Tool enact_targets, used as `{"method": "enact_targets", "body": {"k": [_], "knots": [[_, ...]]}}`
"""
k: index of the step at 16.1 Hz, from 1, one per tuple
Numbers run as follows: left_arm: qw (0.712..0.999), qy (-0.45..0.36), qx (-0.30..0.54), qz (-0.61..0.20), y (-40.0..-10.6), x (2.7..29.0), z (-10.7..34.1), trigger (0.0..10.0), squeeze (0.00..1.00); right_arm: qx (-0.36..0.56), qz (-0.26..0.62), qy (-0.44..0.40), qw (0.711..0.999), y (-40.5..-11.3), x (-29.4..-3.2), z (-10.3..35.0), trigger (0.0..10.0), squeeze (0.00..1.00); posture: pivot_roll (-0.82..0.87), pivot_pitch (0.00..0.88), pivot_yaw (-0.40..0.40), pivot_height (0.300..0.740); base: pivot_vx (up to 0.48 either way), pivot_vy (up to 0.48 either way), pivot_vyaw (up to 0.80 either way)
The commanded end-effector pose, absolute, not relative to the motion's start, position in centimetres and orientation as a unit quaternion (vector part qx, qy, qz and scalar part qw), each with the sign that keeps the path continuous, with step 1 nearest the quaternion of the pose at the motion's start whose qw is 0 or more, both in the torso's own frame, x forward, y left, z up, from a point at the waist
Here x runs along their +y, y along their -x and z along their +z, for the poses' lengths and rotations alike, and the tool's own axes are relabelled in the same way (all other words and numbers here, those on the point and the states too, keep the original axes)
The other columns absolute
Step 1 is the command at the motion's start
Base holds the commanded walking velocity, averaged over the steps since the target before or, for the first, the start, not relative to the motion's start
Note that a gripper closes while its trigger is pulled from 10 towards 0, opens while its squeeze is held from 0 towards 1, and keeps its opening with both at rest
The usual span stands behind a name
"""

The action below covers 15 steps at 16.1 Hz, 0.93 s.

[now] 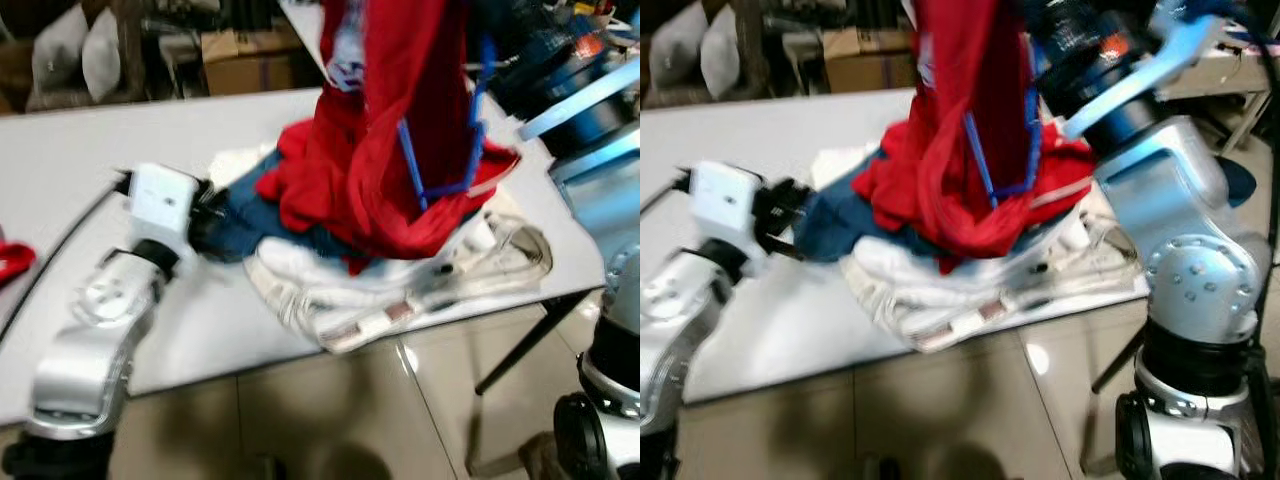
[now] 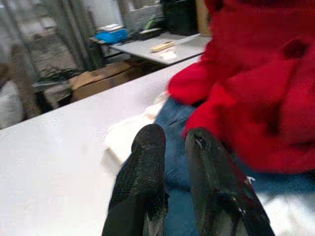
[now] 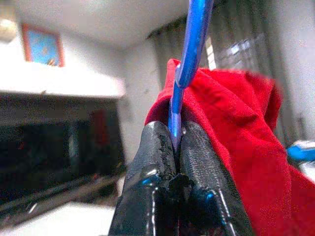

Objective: Hang hanger

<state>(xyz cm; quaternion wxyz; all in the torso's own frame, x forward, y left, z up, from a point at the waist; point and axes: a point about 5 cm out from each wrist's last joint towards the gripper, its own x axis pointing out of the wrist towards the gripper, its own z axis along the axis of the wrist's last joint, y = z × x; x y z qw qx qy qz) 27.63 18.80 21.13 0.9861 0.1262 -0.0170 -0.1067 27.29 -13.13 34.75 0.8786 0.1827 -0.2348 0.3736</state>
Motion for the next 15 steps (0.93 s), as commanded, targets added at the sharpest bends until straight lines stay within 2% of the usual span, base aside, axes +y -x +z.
{"method": "enact_targets", "body": {"k": [1,3,7,12,15], "knots": [[0.986,-0.134,-0.022,-0.095,-27.5,19.3,21.4,10.0,0.0,-0.24,0.398,-0.166,0.87,-26.8,-12.3,35.1,10.0,0.0,0.08,0.0,0.019,0.74,-0.322,0.0,0.0],[0.986,-0.142,-0.024,-0.083,-27.3,20.0,21.6,10.0,0.0,-0.217,0.409,-0.161,0.871,-27.0,-11.3,34.3,10.0,0.0,0.09,0.0,0.013,0.74,-0.317,0.0,0.74],[0.985,-0.152,-0.026,-0.079,-27.3,20.6,21.9,10.0,0.0,-0.219,0.406,-0.169,0.871,-27.3,-11.5,34.1,10.0,0.0,0.1,0.0,0.014,0.74,-0.286,0.0,0.8],[0.983,-0.159,-0.022,-0.09,-27.3,20.1,21.8,10.0,0.0,-0.226,0.403,-0.162,0.872,-27.1,-12.0,34.3,10.0,0.0,0.11,0.0,0.021,0.74,0.0,0.0,0.8],[0.983,-0.176,-0.012,-0.06,-27.3,21.1,21.6,10.0,0.0,-0.143,0.379,-0.125,0.905,-27.1,-13.1,30.5,10.0,0.0,0.11,0.0,0.017,0.74,0.0,0.0,0.0]]}}
